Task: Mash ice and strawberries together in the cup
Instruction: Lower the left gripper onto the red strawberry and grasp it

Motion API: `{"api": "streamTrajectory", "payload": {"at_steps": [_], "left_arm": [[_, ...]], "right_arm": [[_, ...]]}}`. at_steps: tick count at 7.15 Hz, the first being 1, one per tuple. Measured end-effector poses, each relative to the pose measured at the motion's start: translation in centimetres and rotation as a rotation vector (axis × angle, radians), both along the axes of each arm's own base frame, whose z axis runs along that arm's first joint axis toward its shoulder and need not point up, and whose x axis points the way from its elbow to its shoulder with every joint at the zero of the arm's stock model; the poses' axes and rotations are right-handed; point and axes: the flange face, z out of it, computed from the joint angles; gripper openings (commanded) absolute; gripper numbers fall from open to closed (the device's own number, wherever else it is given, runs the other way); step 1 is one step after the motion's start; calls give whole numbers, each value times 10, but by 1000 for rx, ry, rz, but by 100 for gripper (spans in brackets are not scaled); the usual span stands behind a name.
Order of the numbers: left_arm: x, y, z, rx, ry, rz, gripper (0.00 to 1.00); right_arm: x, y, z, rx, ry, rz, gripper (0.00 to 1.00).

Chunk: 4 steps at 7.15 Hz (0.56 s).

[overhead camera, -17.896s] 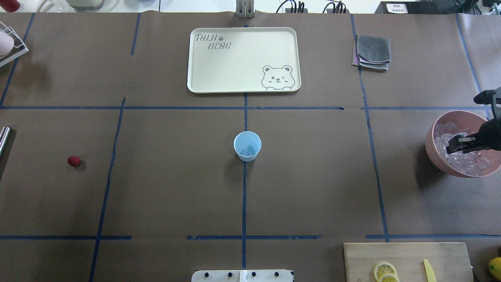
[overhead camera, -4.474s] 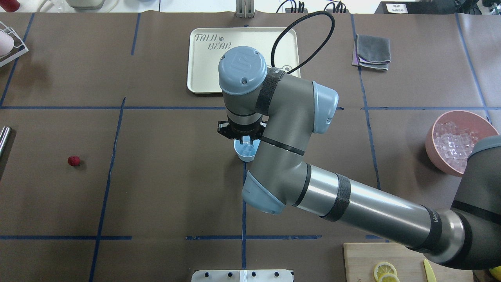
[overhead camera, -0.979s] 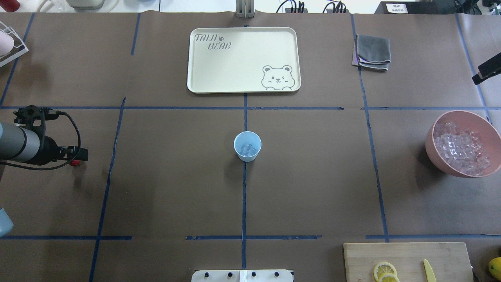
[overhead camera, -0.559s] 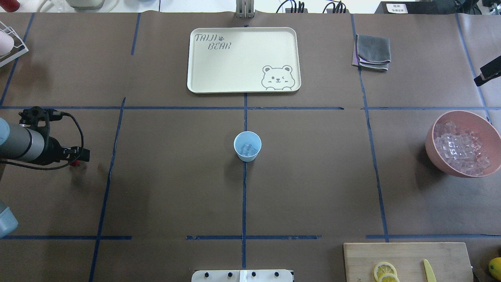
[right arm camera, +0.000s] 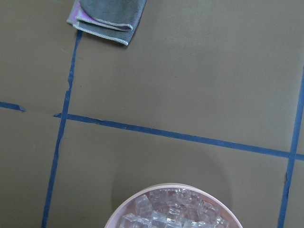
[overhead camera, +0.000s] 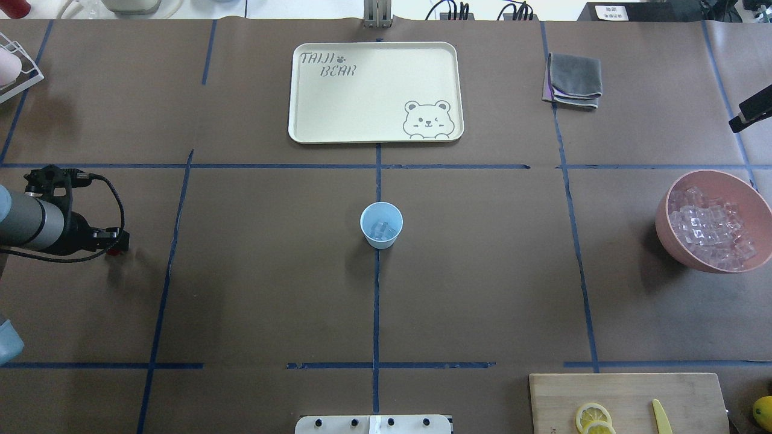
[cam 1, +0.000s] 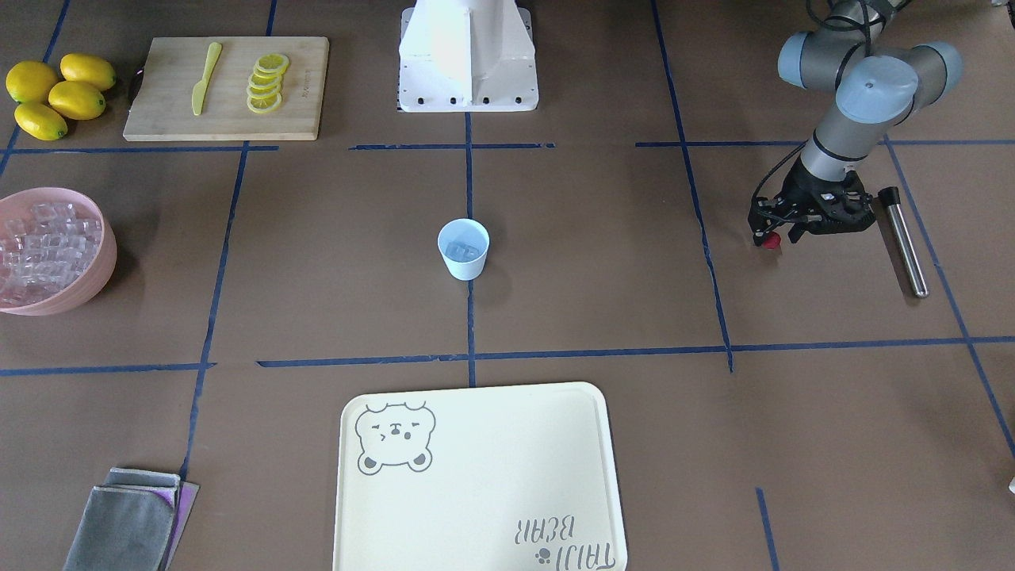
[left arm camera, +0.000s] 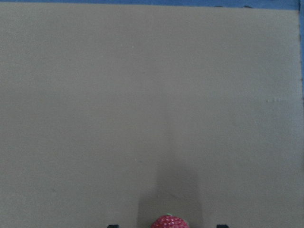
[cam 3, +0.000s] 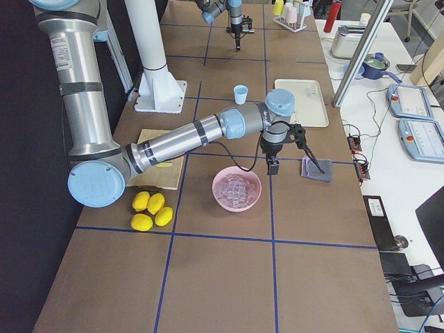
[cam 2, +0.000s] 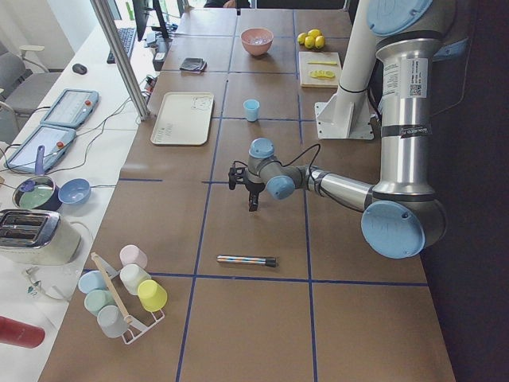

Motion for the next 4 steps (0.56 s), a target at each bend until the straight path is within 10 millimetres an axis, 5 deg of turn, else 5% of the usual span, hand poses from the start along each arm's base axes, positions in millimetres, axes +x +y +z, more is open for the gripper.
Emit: {"api": "streamTrajectory", "payload": {"at_steps": [2, 4], "left_arm": [[-1, -1, -5, 0, 7, -2, 0], [-12, 0, -40, -27, 28, 5, 0]], "right_arm": [[0, 0, -1, 1, -1, 1, 100], [2, 0, 0, 0, -2, 3, 100]]}}
